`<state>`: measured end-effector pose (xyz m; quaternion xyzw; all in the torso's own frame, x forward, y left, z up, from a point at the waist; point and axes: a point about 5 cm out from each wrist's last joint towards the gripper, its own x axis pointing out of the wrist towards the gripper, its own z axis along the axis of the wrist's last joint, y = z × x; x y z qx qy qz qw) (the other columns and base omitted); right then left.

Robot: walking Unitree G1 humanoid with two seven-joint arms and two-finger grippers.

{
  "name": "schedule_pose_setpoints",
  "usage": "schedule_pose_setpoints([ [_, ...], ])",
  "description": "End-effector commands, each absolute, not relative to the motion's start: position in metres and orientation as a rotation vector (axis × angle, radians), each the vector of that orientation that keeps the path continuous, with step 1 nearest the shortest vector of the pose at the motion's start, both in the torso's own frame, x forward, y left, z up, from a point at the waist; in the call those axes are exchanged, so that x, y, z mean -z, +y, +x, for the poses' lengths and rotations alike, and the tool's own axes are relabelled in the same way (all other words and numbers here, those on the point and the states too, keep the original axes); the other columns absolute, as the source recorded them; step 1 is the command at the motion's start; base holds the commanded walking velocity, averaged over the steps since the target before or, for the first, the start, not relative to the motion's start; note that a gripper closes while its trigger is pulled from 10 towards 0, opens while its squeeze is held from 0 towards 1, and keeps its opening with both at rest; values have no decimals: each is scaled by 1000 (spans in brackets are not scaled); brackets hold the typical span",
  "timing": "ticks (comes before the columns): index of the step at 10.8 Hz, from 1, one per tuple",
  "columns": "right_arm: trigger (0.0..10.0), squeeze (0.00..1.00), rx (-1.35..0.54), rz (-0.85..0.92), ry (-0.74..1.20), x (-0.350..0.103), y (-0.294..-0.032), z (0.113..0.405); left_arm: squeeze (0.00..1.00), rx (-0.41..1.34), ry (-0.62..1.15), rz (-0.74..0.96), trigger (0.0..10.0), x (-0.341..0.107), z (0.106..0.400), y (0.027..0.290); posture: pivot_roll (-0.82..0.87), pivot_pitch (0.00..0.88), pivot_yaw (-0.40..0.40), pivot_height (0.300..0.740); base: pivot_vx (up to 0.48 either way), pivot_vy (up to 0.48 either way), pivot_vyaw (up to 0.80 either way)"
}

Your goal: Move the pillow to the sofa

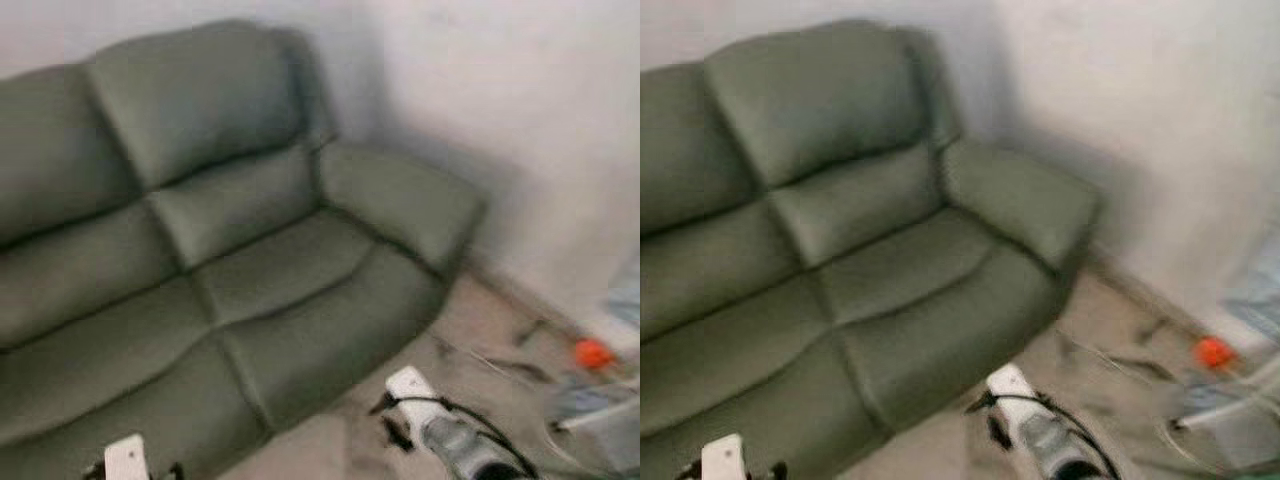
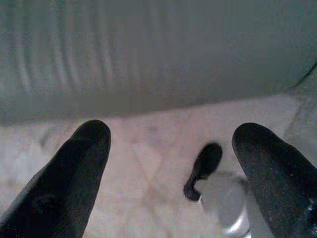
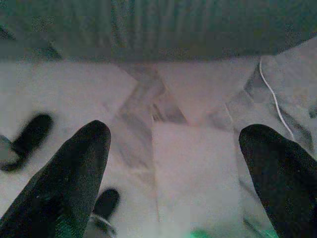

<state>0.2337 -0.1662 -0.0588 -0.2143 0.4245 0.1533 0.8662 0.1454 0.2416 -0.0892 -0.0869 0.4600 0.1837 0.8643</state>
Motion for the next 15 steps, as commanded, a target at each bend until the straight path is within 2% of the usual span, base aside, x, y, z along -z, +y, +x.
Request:
schedule_pose_setpoints([
  [1, 10000, 0, -341, -447, 870, 56, -159, 239, 0, -391, 989, -138, 10000, 90, 139, 247, -72, 0, 46, 740, 0, 0, 800],
  [9, 10000, 0, -341, -443, 879, 58, -158, 235, 0, -381, 1009, -154, 10000, 93, 135, 243, -70, 0, 46, 740, 0, 0, 800],
  [15, 10000, 0, -367, -483, 846, 49, -155, 249, 0, -444, 985, -222, 10000, 94, 132, 242, -61, 0, -1, 740, 0, 0, 800],
])
